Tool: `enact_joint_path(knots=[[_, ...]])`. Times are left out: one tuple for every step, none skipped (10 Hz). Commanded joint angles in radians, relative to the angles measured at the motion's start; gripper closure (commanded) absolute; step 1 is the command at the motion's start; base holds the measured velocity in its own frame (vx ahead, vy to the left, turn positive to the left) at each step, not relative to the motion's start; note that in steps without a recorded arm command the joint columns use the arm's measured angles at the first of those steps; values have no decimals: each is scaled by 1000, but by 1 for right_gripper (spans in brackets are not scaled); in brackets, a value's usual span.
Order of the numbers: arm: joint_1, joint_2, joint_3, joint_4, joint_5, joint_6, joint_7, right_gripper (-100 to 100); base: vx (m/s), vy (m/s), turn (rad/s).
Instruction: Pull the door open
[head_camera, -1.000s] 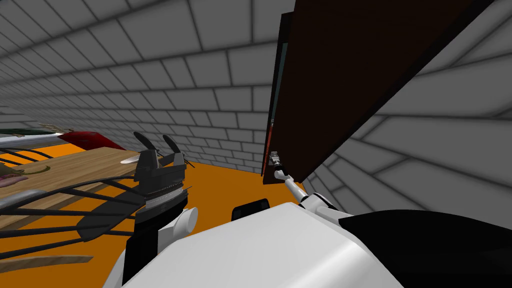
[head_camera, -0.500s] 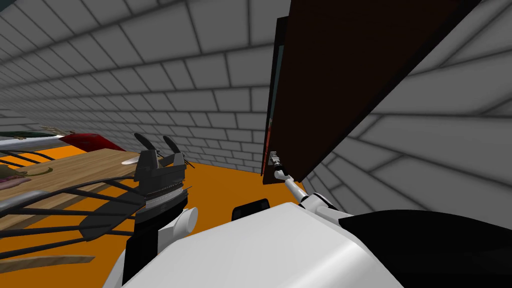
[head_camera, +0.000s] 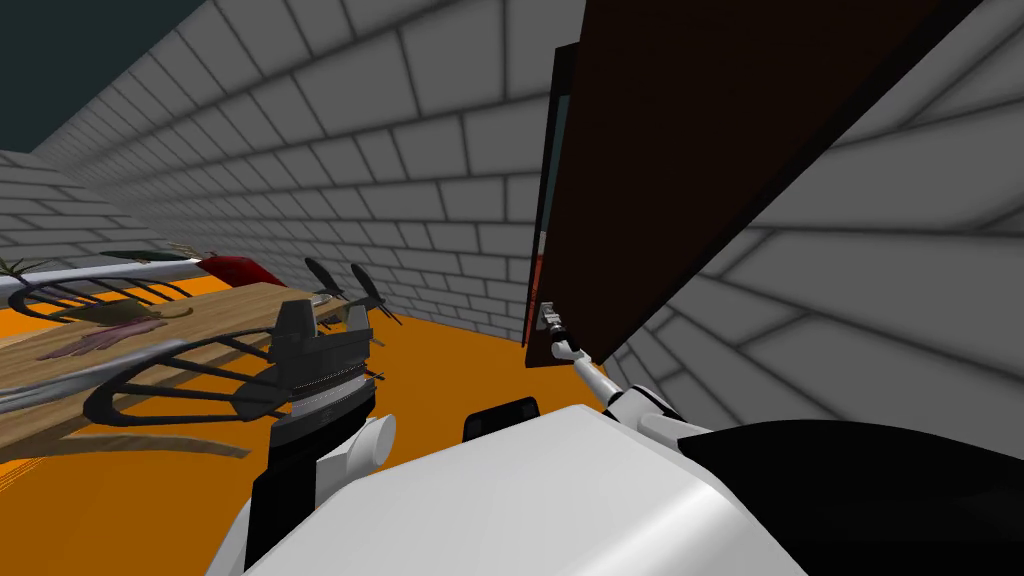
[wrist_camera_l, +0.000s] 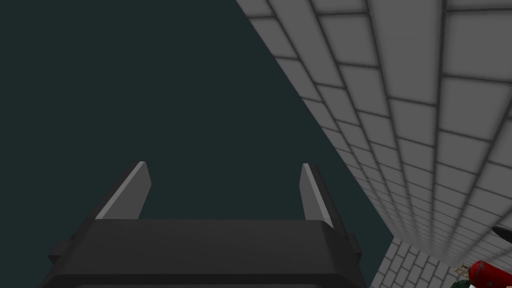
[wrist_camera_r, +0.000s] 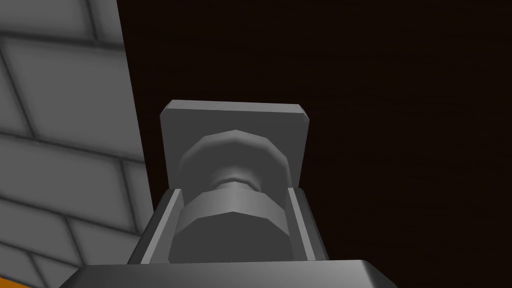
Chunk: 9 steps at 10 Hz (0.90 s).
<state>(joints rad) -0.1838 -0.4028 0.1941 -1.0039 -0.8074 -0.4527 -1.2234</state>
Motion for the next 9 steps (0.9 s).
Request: enact_joint_path(knots=[[14, -16, 24, -16, -4, -1, -27, 100, -233, -77, 134], [20, -29, 38, -24, -6, -3, -45, 100, -204, -85, 135], [25, -43, 52, -31, -7, -5, -63, 100, -205, -81, 154], [31, -55, 66, -39, -9, -7, -79, 100, -192, -76, 135], [36, -67, 78, -45, -11, -8, -94, 100, -203, -87, 149], [41, -81, 93, -53, -13, -10, -113, 100, -213, -112, 162], [45, -90, 103, -59, -14, -12, -125, 100, -203, -92, 161], [45, -85, 93, -55, -14, -9, -114, 100, -88, -34, 42], [53, -101, 117, -65, -12, -14, -134, 100, -135, -40, 94]])
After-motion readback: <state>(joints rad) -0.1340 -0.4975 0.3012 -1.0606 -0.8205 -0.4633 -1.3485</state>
